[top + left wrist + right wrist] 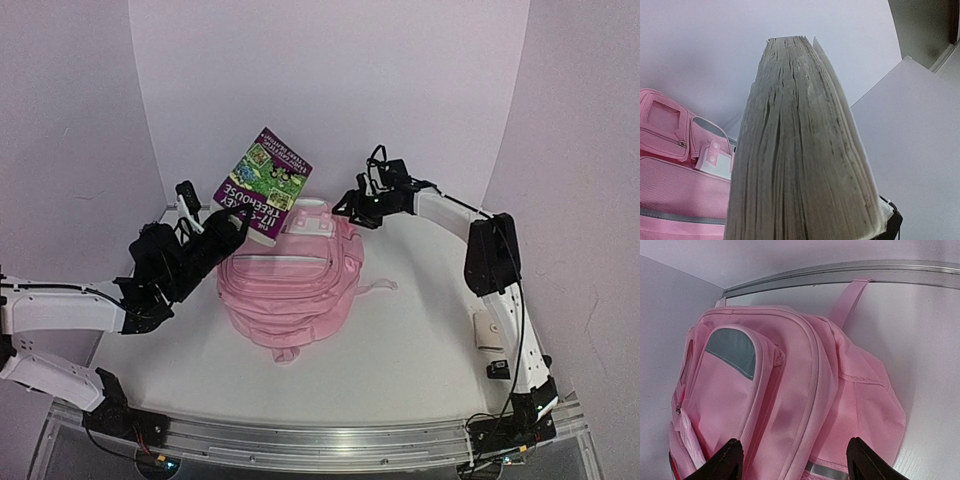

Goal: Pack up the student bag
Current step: Adjust the student bag at the center of the board.

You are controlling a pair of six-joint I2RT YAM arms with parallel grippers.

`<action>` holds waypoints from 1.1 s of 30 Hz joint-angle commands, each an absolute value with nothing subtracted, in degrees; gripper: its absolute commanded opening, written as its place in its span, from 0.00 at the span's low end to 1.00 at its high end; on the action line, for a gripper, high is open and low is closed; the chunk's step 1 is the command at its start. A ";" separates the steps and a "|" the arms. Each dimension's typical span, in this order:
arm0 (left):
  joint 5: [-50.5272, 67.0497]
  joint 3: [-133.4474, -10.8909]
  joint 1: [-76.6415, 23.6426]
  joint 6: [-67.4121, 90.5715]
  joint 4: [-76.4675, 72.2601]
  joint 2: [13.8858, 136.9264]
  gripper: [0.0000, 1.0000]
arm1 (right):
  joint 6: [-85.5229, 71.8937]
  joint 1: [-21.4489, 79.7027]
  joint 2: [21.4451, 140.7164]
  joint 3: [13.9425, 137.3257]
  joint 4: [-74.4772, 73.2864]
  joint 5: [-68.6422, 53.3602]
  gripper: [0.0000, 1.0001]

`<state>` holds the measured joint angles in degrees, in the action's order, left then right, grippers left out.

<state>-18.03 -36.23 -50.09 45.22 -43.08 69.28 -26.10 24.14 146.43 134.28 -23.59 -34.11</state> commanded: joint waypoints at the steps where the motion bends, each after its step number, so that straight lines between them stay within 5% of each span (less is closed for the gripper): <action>1: -19.01 -36.84 -50.01 44.54 -48.33 65.61 0.00 | -28.36 25.13 151.08 139.58 -22.88 -33.04 0.69; 10: -20.12 -36.07 -50.03 44.86 -46.64 64.01 0.00 | -36.25 25.22 154.38 139.87 -17.45 -38.15 0.49; 16: -19.78 -36.80 -50.04 44.80 -45.73 64.72 0.00 | -39.82 24.58 152.84 138.03 -14.52 -40.97 0.01; 26: -18.98 -36.82 -50.02 46.40 -41.88 65.51 0.00 | -42.87 13.92 140.88 126.64 -13.60 -32.97 0.00; 33: -17.28 -36.70 -49.97 48.08 -35.12 64.09 0.00 | -42.93 8.83 128.42 107.43 -9.42 -27.53 0.00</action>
